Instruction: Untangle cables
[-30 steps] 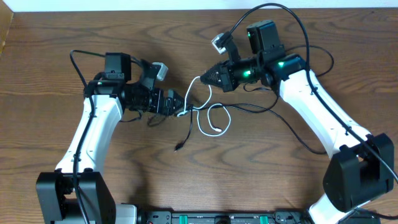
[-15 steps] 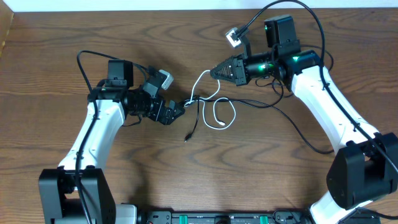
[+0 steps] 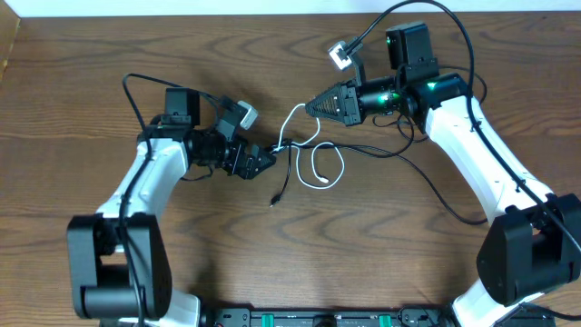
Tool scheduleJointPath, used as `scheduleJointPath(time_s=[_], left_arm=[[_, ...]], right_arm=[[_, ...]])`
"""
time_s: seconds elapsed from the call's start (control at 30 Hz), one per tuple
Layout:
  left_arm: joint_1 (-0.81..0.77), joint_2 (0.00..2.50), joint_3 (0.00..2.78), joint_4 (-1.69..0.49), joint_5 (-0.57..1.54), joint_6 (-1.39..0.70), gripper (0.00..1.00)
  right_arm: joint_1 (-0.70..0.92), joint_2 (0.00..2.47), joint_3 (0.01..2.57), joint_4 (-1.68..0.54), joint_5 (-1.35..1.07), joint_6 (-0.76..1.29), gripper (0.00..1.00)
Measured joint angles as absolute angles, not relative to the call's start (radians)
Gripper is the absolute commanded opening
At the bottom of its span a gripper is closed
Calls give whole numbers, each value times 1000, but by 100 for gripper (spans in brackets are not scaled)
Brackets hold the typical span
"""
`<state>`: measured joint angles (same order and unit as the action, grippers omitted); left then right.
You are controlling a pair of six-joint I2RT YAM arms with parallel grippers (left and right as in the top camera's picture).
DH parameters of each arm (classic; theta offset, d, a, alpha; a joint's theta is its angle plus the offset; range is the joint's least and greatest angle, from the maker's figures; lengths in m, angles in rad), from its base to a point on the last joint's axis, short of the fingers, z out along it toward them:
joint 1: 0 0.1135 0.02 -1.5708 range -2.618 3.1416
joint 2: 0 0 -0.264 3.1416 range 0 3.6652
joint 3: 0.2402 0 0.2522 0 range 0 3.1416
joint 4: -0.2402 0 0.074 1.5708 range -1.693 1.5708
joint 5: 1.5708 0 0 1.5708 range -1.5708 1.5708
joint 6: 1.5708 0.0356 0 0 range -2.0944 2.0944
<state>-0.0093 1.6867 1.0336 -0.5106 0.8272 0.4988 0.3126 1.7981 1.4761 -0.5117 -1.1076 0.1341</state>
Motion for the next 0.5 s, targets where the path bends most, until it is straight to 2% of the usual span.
scheduleJointPath(time_s=[0.03,0.07,0.1,0.13,0.4,0.5], left_arm=[[-9,1696,1033,-505,839,499,76],[-9,1704,1032,-496,847,503,49],[-9,1710,1031,-490,859,499,35],[-9,1712,1031,-490,864,496,29],[-9,1713,1031,-485,885,499,29],[-9,1713,1031,-485,886,498,32]], right_arm=[[313,1798,1476,-512,-1108,134,1],[313,1798,1476,-512,-1108,134,1],[313,1798,1476,-512,-1108,134,1],[313,1798,1476,-512,-1108,134,1],[313,1798,1476,-512,-1108,134,1],[313,1798,1476,-512,-1108,134,1]])
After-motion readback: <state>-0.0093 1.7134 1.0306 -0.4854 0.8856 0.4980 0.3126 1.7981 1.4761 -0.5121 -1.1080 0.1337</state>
